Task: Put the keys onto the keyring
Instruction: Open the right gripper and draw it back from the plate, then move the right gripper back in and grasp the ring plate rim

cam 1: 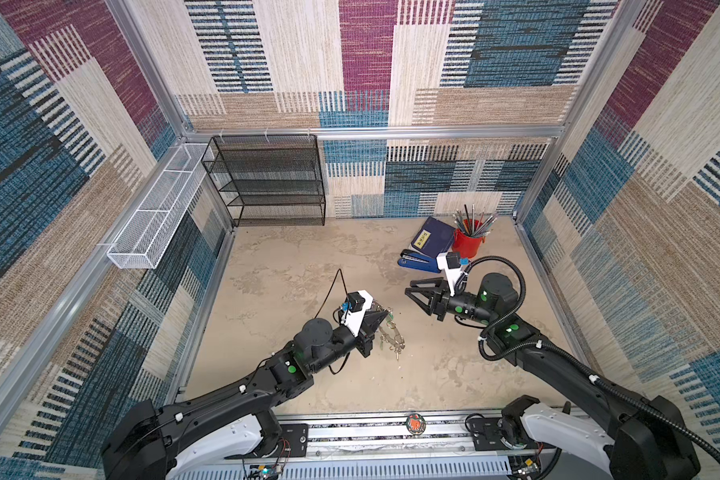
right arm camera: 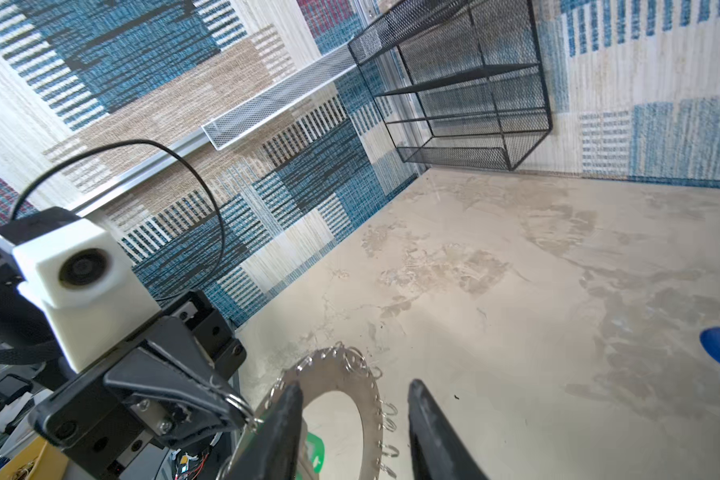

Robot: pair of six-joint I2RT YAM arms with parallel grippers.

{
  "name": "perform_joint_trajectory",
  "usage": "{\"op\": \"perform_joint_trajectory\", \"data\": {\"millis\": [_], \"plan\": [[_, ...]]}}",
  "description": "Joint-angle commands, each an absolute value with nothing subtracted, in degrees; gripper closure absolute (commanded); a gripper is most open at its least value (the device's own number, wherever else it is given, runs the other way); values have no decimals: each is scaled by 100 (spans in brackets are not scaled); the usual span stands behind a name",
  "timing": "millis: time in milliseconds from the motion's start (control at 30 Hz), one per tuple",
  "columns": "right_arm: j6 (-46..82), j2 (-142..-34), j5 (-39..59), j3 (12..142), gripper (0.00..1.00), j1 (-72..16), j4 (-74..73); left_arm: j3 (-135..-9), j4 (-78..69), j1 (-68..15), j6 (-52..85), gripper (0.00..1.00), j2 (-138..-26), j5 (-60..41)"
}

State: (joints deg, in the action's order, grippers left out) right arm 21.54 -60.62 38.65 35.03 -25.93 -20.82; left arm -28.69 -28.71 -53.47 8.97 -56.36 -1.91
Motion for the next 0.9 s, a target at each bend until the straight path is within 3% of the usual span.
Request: {"op": "perform_joint_trajectory", "data": {"millis": [0, 300, 700, 867], "plan": [[2110, -6021, 4097, 3376, 46, -2602, -2615, -3005, -3406, -5345, 1087, 100, -5747, -446], [2093, -5954, 4068, 2698, 19, -2601, -4103, -3196, -3822, -5266, 1270, 100, -6117, -662], [2417, -5525, 3785, 1995, 17, -2602, -4734, -3338, -4328, -4689, 1472, 100, -6420, -2291], [2542, -5661, 4102, 1969, 18, -2609, -4950, -3305, -4551, -4347, 1627, 100, -6527, -3032]]}}
